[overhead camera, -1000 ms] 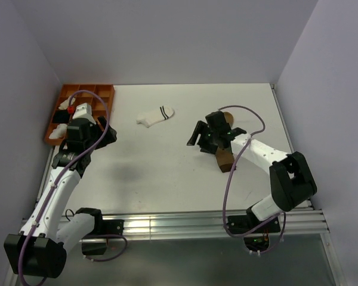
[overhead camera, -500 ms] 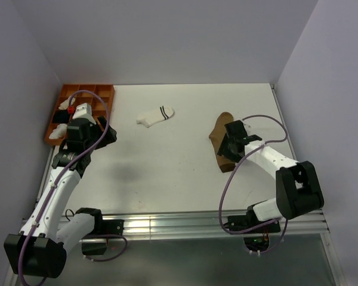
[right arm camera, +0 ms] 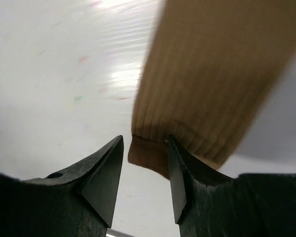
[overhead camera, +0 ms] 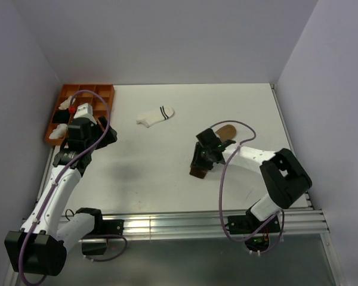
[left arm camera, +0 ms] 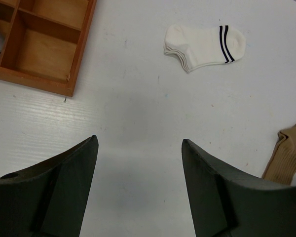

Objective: Roll the socks
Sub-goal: Adjust the sock at the center of the board.

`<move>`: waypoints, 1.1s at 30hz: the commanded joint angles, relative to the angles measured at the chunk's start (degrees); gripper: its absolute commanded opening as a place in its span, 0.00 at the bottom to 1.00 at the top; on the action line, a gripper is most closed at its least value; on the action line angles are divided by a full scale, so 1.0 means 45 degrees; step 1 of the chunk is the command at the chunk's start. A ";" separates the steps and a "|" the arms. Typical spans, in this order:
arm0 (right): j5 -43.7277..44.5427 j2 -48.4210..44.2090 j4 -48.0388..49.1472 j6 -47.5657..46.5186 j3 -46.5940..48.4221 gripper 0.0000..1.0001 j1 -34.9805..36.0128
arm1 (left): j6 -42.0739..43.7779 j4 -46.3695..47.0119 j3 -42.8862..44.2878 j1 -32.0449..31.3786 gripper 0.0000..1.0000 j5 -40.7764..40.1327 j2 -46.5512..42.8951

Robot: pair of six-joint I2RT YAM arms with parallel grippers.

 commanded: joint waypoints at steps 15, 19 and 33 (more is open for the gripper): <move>0.2758 0.0599 -0.1240 -0.2828 0.2383 0.48 0.2062 | 0.0074 0.0314 0.0156 0.0106 0.74 0.0111 0.0165; 0.2271 0.0929 -0.0498 -0.3122 0.1774 0.41 0.2082 | 0.0015 0.0294 0.0156 0.0165 0.74 0.0228 0.0204; 0.2773 0.2942 -0.0594 -0.3121 0.3978 0.41 0.3936 | -0.0005 0.0216 0.0156 0.0301 0.74 0.0306 0.0282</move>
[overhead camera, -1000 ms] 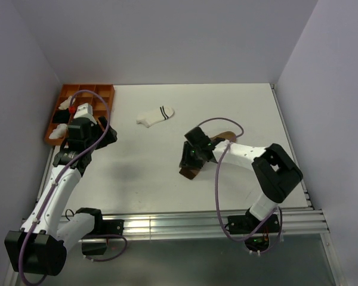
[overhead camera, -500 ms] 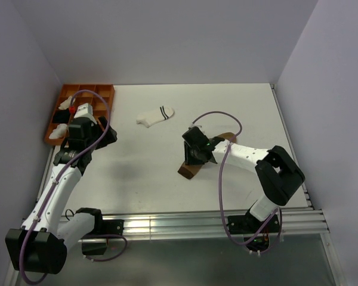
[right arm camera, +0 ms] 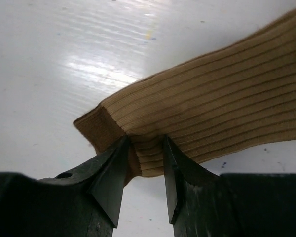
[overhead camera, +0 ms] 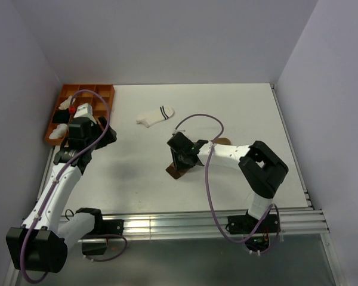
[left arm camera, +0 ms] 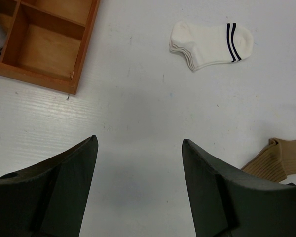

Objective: Roll the socks
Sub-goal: Adjust the sock at the center of the board, then roll the sock at the center of the board.

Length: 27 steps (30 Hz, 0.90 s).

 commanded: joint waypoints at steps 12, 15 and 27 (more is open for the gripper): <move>0.2172 -0.1662 0.0945 -0.3293 -0.0124 0.59 0.2240 | -0.0171 0.0250 0.0194 0.0463 0.74 0.0741 0.0147; 0.2719 -0.1176 0.0946 -0.3724 0.0071 0.60 0.2845 | -0.0209 0.0269 0.0195 0.0600 0.74 0.0936 0.0245; 0.3872 -0.0002 0.0614 -0.4057 0.0267 0.56 0.3569 | -0.0249 0.0289 0.0155 0.0737 0.74 0.1093 0.0284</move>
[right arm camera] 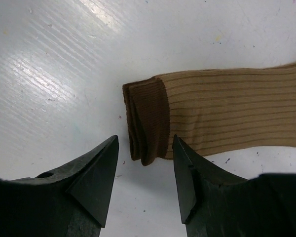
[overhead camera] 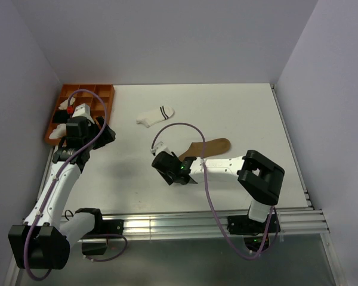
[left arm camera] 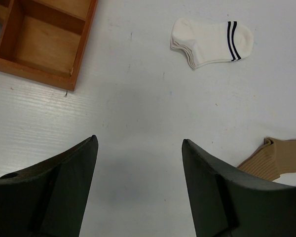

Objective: Roll the socks
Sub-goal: Roll the sock at the center of the board.

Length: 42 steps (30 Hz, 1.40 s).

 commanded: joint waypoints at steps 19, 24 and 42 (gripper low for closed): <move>0.2014 0.1667 -0.0706 -0.0141 0.0502 0.38 0.0971 | -0.0162 0.0265 0.0155 0.0120 0.74 0.0311 0.0173; 0.2248 0.1882 -0.0805 0.0151 0.0287 0.22 0.0971 | -0.0200 0.0323 0.0136 0.0140 0.74 0.0388 0.0193; -0.4324 -0.1416 0.3059 0.0834 -0.2035 0.00 -0.1642 | -0.3673 0.0535 -0.0994 -0.2024 0.73 0.1346 -0.0101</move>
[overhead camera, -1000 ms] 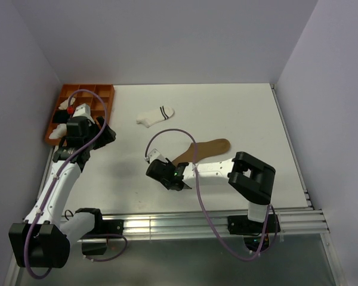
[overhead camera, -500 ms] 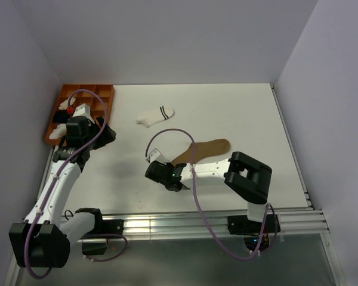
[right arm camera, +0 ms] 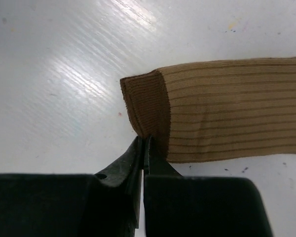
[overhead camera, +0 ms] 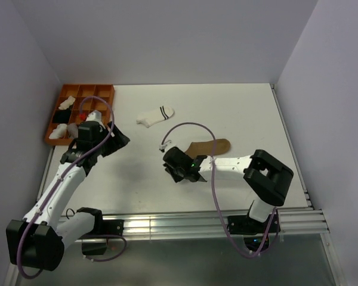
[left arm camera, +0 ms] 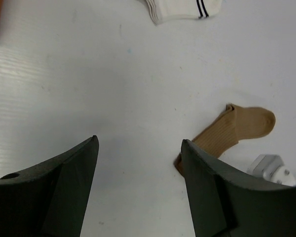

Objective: Roll the socks
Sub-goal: Roll the sock at the center of the board.

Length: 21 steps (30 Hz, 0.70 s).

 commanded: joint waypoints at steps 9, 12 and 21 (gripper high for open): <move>-0.8585 -0.1354 0.5261 0.2724 -0.2625 0.00 -0.3762 | -0.3331 0.2133 -0.1224 -0.3364 0.73 -0.0207 0.1240; -1.0014 -0.0946 0.6436 0.3738 -0.3016 0.00 -0.4448 | -0.3624 0.2485 -0.1282 -0.3932 0.72 -0.0324 0.1845; -1.1558 0.0715 0.8801 0.6317 -0.3700 0.00 -0.5503 | -0.4309 0.3208 -0.1458 -0.5144 0.65 -0.0539 0.3331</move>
